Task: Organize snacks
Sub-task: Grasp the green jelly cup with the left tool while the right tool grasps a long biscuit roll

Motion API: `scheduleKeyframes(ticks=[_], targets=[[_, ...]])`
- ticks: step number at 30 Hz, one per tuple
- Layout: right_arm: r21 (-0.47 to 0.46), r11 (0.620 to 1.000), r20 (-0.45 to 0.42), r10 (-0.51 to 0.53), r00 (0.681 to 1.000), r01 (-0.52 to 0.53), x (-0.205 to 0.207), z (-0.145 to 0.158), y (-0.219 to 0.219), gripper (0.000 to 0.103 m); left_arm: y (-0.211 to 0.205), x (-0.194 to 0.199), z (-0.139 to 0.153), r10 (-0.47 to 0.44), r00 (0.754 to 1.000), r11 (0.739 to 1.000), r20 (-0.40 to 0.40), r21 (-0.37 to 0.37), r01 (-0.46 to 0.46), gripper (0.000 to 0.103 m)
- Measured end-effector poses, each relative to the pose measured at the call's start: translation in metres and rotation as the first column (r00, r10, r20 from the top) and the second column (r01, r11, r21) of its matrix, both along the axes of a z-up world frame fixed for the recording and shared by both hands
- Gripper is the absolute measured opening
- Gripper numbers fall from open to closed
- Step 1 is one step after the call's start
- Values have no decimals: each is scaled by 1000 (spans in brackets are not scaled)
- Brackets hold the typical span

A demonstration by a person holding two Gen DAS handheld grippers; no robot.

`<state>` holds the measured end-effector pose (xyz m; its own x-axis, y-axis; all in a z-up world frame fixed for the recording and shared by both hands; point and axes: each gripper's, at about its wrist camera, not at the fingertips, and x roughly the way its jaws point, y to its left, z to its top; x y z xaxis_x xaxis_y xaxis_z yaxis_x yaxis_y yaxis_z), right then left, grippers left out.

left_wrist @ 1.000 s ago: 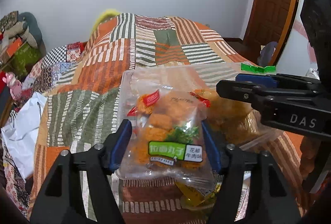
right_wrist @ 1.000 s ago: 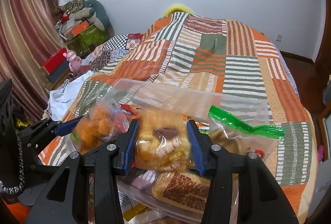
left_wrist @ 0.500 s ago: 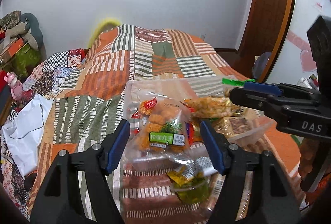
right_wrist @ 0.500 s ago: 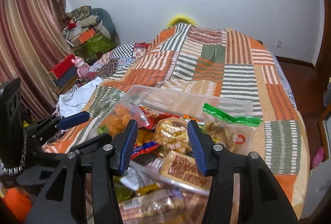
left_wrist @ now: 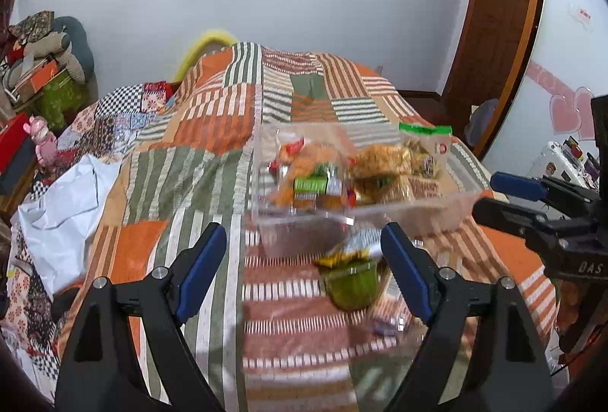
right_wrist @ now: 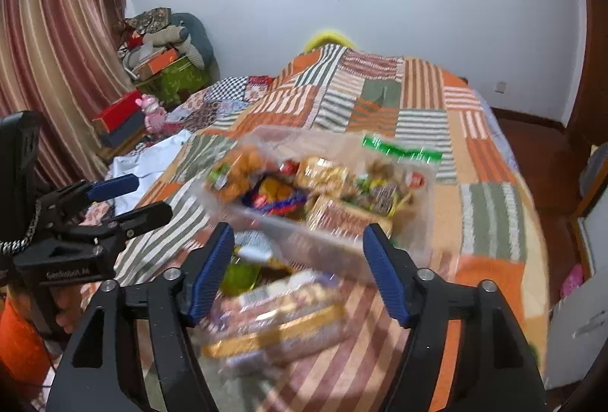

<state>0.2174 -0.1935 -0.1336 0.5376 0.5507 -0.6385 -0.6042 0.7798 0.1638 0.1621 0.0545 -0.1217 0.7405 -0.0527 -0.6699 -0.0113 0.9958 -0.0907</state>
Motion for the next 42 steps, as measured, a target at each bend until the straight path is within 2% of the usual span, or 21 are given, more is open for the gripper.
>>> scheduleKeyframes(ticks=[6, 10, 13, 15, 19, 25, 35, 39, 41, 42], targets=[[-19, 1000, -60, -6, 998, 5, -13, -24, 4, 70, 2, -18, -18, 12, 999, 1000, -53, -16, -13, 84], [-16, 1000, -141, -13, 990, 10, -16, -45, 6, 77, 4, -25, -33, 29, 995, 999, -95, -25, -32, 84], [-13, 1000, -200, 4, 980, -7, -15, -60, 10, 78, 2, -27, -45, 27, 992, 999, -123, -29, -31, 84], [-37, 999, -185, -12, 983, 6, -18, -62, 12, 84, -1, -27, -50, 22, 991, 999, -135, -29, -26, 84], [-78, 997, -155, -27, 987, 15, -22, -69, 12, 85, -8, -27, -58, 8, 988, 999, -153, -40, -14, 84], [-33, 999, -205, -31, 978, 24, -20, -73, -9, 86, -20, -18, -69, -20, 983, 999, -181, -48, 12, 84], [-95, 994, -171, -78, 982, 62, -24, -68, -43, 86, -27, 15, -76, -22, 980, 994, -199, -112, -1, 84], [-129, 986, -122, -126, 985, 110, -24, -63, -56, 80, -32, 25, -82, -23, 978, 992, -208, -124, -3, 84], [-120, 984, -122, -143, 982, 128, -20, -62, -62, 71, -34, 29, -84, -24, 976, 991, -215, -130, -4, 83], [-112, 985, -129, -145, 981, 131, -19, -62, -63, 69, -34, 30, -86, -24, 976, 991, -218, -133, -6, 81]])
